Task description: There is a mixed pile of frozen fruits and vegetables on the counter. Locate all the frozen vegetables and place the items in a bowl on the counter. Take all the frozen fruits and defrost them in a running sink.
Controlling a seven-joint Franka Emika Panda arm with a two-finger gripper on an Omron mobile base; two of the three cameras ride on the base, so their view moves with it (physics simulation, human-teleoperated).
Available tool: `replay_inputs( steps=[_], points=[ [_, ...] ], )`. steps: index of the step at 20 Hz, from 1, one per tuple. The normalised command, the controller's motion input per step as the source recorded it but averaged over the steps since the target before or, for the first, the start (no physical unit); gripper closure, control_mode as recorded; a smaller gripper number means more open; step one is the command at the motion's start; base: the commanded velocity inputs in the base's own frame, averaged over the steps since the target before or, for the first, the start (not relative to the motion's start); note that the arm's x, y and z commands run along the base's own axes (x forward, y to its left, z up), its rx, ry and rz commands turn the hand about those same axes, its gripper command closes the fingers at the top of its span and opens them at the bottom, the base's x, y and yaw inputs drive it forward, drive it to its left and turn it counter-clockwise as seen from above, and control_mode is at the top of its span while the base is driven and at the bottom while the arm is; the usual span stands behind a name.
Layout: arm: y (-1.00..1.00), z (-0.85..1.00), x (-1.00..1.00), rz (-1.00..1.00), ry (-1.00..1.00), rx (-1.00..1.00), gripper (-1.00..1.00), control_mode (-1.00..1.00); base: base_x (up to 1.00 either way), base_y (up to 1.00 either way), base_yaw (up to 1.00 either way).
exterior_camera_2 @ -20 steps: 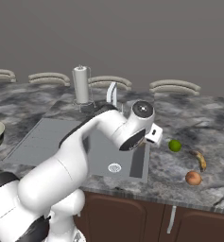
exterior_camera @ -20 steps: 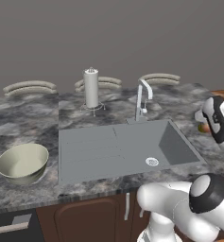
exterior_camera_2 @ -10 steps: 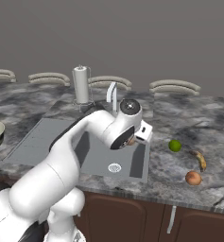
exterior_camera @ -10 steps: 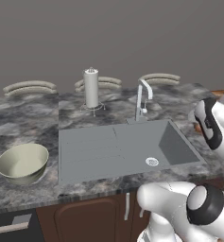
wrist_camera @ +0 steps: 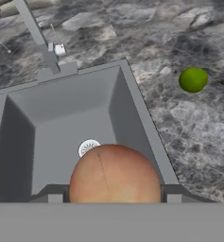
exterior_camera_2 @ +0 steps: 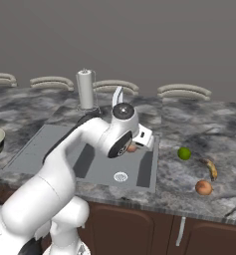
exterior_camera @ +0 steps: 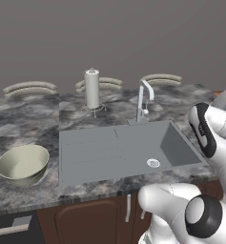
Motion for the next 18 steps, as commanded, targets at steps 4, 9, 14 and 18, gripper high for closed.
replay_inputs(
  steps=[4,9,14,18],
  points=[
    [0.11,0.00,0.00,0.00,0.00,-0.01,1.00,-1.00,0.00,0.00,0.00],
    [0.10,0.00,0.00,0.00,0.02,-0.03,1.00,-1.00,0.00,0.00,0.00],
    [0.10,0.00,0.00,0.00,0.07,-0.05,1.00,-1.00,0.00,0.00,0.00],
    [0.12,0.00,0.00,0.00,0.09,-0.03,1.00,-1.00,0.00,0.00,0.00]
  ],
)
